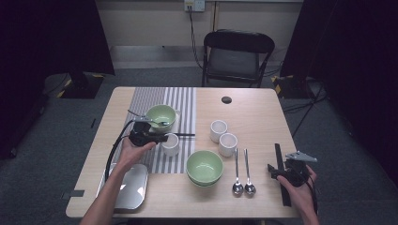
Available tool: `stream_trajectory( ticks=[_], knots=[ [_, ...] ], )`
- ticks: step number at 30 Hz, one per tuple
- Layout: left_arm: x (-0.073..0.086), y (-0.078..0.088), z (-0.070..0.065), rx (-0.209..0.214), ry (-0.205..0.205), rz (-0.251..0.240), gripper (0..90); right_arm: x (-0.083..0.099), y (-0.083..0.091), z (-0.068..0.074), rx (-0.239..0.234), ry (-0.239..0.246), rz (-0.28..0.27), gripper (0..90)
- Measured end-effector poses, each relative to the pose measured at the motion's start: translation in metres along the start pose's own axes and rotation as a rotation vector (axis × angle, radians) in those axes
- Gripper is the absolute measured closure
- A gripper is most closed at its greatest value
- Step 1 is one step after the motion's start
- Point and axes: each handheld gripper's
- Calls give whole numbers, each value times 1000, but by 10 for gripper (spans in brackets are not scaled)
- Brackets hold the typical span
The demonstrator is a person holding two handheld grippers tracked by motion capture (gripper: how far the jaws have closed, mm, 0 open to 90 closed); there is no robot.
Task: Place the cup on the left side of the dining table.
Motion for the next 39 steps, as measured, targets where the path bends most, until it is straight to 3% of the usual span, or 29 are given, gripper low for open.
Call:
stream_trajectory(
  ticks=[8, 10, 11, 16, 18, 25, 31, 39],
  knots=[
    [0, -2, 0, 13, 9, 1, 676, 0, 0, 0, 0, 0, 0, 154],
    [0, -2, -1, 31, 6, -6, 620, 0, 0, 0, 0, -1, -1, 154],
    [-1, -2, -3, 14, -14, 3, 604, 0, 0, 0, 0, 0, -1, 154],
    [-7, 3, -6, 2, -6, -18, 426, 0, 0, 0, 1, -1, -1, 154],
    [-9, 5, -5, -9, -5, -9, 402, 0, 0, 0, 1, -1, -1, 154],
    [-11, 21, -2, -23, -14, -58, 308, 0, 0, 0, 1, 0, -1, 155],
    [-12, 32, -2, -37, -10, -85, 169, 0, 0, 0, 1, -1, -1, 154],
    [-12, 46, -2, -65, -37, -82, 160, 0, 0, 0, 0, 0, 0, 154]
  ],
)
Point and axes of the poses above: each handheld gripper's, and its own axes: y roughly backward along the jaws, x roughly out of its underside, z roughly to its left, and after that the axes turned 6 degrees about -x, right-handed
